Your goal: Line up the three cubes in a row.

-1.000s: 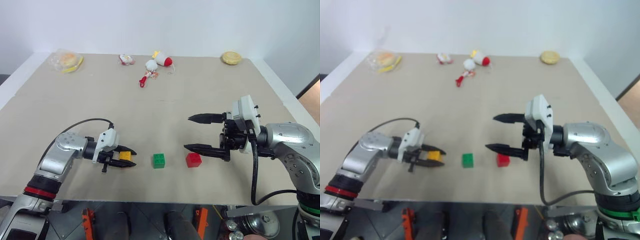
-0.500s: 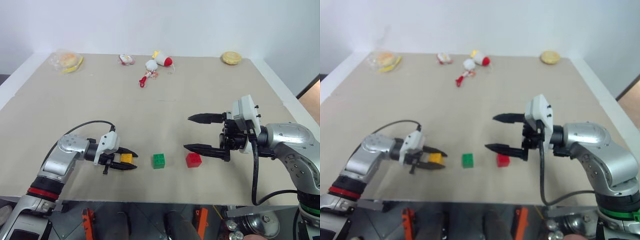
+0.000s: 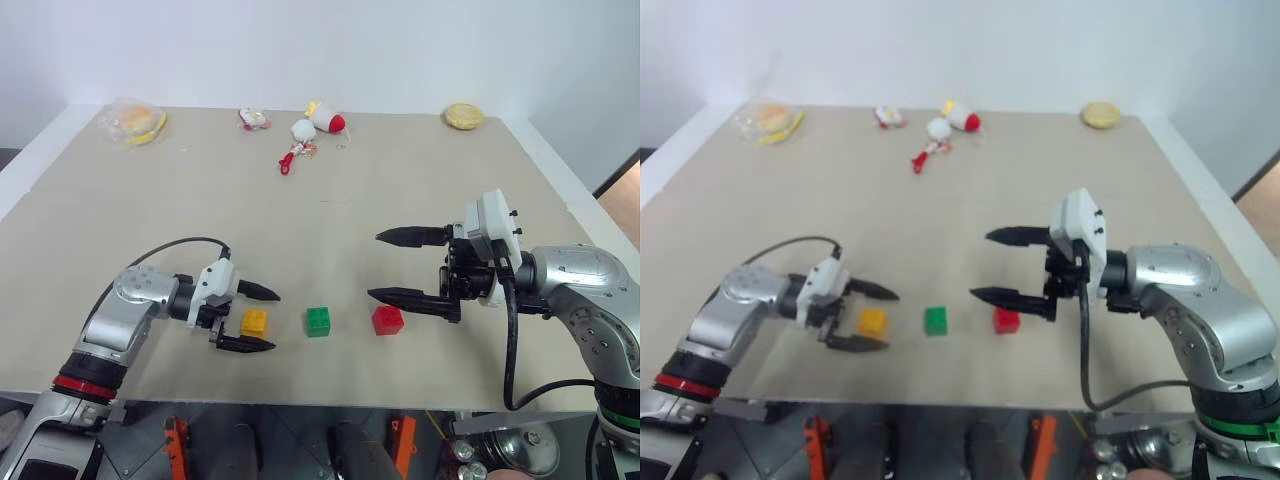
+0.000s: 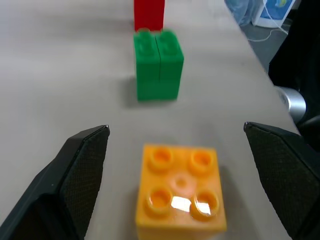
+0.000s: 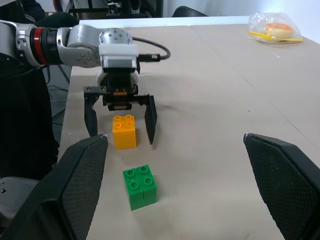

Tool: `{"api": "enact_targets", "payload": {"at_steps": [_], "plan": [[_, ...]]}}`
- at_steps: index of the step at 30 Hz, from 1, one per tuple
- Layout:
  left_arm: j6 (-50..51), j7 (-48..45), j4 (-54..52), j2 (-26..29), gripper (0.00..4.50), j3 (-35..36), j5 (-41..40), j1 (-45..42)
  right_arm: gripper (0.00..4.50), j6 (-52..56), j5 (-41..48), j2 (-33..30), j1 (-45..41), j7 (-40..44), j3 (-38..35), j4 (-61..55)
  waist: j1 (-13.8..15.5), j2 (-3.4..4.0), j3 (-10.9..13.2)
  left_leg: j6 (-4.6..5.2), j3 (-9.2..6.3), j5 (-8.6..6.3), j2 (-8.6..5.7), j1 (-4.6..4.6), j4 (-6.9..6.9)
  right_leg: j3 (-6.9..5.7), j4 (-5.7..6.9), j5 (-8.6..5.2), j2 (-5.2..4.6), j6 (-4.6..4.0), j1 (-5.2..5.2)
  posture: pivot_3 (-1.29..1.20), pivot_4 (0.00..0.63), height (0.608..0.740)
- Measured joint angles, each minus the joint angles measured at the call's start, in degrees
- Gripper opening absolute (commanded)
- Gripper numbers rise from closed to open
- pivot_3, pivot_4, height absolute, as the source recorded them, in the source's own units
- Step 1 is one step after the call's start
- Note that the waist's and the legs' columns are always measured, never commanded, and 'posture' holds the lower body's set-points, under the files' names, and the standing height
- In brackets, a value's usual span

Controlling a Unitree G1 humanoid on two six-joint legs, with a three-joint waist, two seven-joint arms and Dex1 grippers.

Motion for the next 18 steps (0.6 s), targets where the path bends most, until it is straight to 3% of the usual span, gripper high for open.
{"api": "enact_targets", "payload": {"at_steps": [3, 8, 12, 18], "plan": [[10.5, 7.9, -4.3, -1.7, 4.45, 6.5, -8.3, -4.1, 4.50, 0.1, 2.1, 1.0, 0.6, -1.9, -2.7, 0.0, 0.0, -0.02, 0.0, 0.01, -0.09, 0.01, 0.03, -0.05, 0.08, -0.09, 0.02, 0.05, 0.03, 0.09, 0.04, 0.00, 0.150, 0.737], [16.8, 34.8, -6.1, -10.9, 4.45, 19.2, -11.5, -9.2, 4.50, -3.4, -0.6, 8.8, 3.0, -15.2, -10.5, 3.1, 0.1, -0.07, 0.0, 0.01, -0.12, 0.01, -0.02, 0.13, 0.19, -0.05, -0.02, 0.22, 0.01, 0.41, 0.31, 0.00, 0.150, 0.737], [15.1, 54.1, -7.0, -16.5, 4.45, 23.0, -5.0, -4.7, 4.50, -6.9, -6.5, 20.1, 8.9, -29.2, -11.7, 4.9, -0.1, -0.04, 0.0, 0.01, -0.11, 0.01, -0.02, 0.20, 0.03, 0.06, 0.01, 0.24, 0.09, 0.38, 0.25, 0.00, 0.150, 0.737], [8.1, 69.5, -6.1, -22.0, 4.45, 23.7, 4.2, 1.6, 4.50, -17.0, -19.9, 33.0, 12.3, -46.2, -10.0, 10.3, 0.1, -0.05, 0.0, -0.18, -0.08, 0.14, -0.04, 0.09, 0.01, 0.07, 0.02, 0.34, 0.08, 0.40, 0.13, 0.00, 0.150, 0.737]]}}
